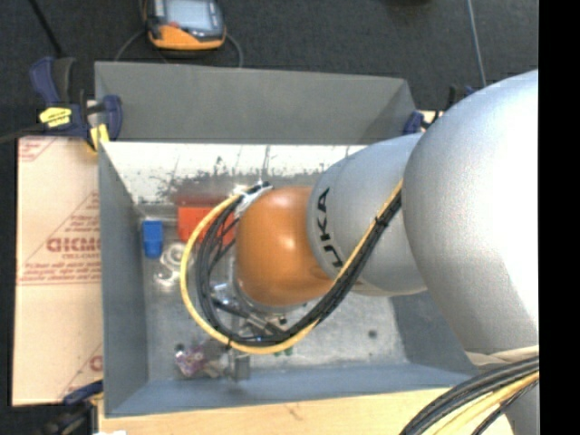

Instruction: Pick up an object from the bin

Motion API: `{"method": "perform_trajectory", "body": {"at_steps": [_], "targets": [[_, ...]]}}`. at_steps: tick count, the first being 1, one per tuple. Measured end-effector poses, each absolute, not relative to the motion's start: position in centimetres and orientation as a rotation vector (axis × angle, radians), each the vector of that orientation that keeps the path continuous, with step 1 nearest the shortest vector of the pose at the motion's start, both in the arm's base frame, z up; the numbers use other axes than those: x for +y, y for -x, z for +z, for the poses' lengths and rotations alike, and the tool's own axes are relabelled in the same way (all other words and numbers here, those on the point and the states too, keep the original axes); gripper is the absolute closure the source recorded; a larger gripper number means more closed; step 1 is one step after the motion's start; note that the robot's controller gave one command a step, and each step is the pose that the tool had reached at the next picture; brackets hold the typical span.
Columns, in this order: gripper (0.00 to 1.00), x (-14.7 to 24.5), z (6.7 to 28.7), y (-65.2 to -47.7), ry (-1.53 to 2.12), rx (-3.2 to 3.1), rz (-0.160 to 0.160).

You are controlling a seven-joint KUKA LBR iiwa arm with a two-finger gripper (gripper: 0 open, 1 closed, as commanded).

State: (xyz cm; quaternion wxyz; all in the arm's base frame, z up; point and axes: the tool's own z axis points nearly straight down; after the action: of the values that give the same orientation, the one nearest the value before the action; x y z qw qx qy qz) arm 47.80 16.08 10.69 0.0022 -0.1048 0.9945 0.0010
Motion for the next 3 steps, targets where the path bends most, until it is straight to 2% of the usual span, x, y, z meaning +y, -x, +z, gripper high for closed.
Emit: {"method": "perform_trajectory", "body": {"at_steps": [1,2,3], "targets": [[0.00,16.73,7.45,-48.00,0.559,3.064,0.002],[0.00,17.30,7.38,-48.08,0.682,3.041,0.002],[1.00,17.26,7.05,-47.58,0.684,3.058,0.001]]}}
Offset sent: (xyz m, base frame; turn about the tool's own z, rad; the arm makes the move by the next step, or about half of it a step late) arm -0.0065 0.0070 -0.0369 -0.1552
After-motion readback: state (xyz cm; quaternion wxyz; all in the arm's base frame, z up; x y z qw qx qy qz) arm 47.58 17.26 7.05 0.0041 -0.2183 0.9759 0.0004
